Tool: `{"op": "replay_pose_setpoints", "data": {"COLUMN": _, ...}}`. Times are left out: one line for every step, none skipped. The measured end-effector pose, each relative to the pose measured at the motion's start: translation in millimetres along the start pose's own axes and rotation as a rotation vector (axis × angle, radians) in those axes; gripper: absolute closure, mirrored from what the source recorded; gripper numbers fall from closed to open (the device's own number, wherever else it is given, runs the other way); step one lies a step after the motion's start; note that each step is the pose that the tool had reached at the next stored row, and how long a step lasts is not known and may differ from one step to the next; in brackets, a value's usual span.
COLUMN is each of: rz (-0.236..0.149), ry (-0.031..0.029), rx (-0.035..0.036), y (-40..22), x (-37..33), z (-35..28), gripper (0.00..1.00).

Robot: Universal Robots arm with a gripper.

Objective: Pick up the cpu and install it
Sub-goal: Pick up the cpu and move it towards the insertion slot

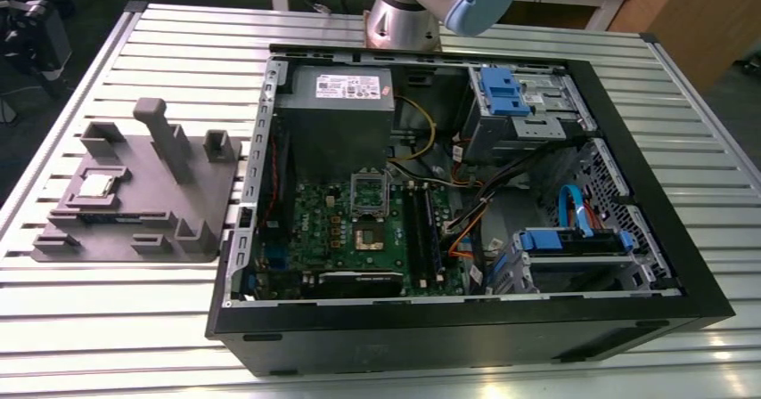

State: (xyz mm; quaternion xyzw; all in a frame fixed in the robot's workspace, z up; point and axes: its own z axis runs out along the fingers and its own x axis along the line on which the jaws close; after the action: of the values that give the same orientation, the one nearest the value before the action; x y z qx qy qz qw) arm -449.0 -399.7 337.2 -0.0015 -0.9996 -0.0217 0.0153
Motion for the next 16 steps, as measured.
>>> {"op": "replay_pose_setpoints", "data": {"rz": 0.000, "ry": 0.0000, "rx": 0.0000, "y": 0.0, "x": -0.1, "z": 0.0, "gripper": 0.35}}
{"op": "replay_pose_setpoints", "data": {"rz": 0.000, "ry": 0.0000, "rx": 0.0000, "y": 0.0, "x": -0.2, "z": 0.0, "gripper": 0.35}}
{"op": "replay_pose_setpoints", "data": {"rz": 0.000, "ry": 0.0002, "rx": 0.0001, "y": 0.0, "x": -0.2, "z": 0.1, "gripper": 0.35}}
{"op": "replay_pose_setpoints", "data": {"rz": 0.000, "ry": 0.0000, "rx": 0.0000, "y": -0.1, "x": -0.3, "z": 0.6, "gripper": 0.35}}
{"op": "replay_pose_setpoints", "data": {"rz": -0.001, "ry": 0.0003, "rx": 0.0002, "y": -0.7, "x": -0.3, "z": 1.3, "gripper": 0.35}}
{"op": "replay_pose_setpoints", "data": {"rz": -0.001, "ry": 0.0002, "rx": 0.0001, "y": -1.2, "x": -0.3, "z": 2.0, "gripper": 0.35}}
{"op": "replay_pose_setpoints", "data": {"rz": -0.001, "ry": 0.0002, "rx": 0.0001, "y": -1.6, "x": -0.3, "z": 3.0, "gripper": 0.35}}
{"op": "replay_pose_setpoints", "data": {"rz": -0.002, "ry": 0.0002, "rx": 0.0001, "y": -2.0, "x": -0.4, "z": 4.0, "gripper": 0.35}}
{"op": "replay_pose_setpoints", "data": {"rz": -0.003, "ry": 0.0003, "rx": 0.0002, "y": -2.1, "x": -0.3, "z": 5.2, "gripper": 0.35}}
{"op": "replay_pose_setpoints", "data": {"rz": -0.003, "ry": 0.0003, "rx": 0.0002, "y": -2.1, "x": -0.4, "z": 6.6, "gripper": 0.35}}
{"op": "replay_pose_setpoints", "data": {"rz": -0.004, "ry": -0.0008, "rx": 0.0002, "y": -2.3, "x": -0.5, "z": 8.0, "gripper": 0.35}}
{"op": "replay_pose_setpoints", "data": {"rz": -0.004, "ry": -0.0027, "rx": 0.0002, "y": -2.3, "x": -0.5, "z": 9.0, "gripper": 0.35}}
{"op": "replay_pose_setpoints", "data": {"rz": -0.004, "ry": -0.0057, "rx": 0.0003, "y": -2.5, "x": -0.5, "z": 9.6, "gripper": 0.35}}
{"op": "replay_pose_setpoints", "data": {"rz": -0.005, "ry": -0.0101, "rx": 0.0003, "y": -2.6, "x": -0.6, "z": 10.1, "gripper": 0.35}}
{"op": "replay_pose_setpoints", "data": {"rz": -0.007, "ry": -0.0153, "rx": 0.0002, "y": -2.5, "x": -0.6, "z": 10.7, "gripper": 0.35}}
{"op": "replay_pose_setpoints", "data": {"rz": -0.009, "ry": -0.0200, "rx": 0.0003, "y": -2.6, "x": -0.6, "z": 11.0, "gripper": 0.35}}
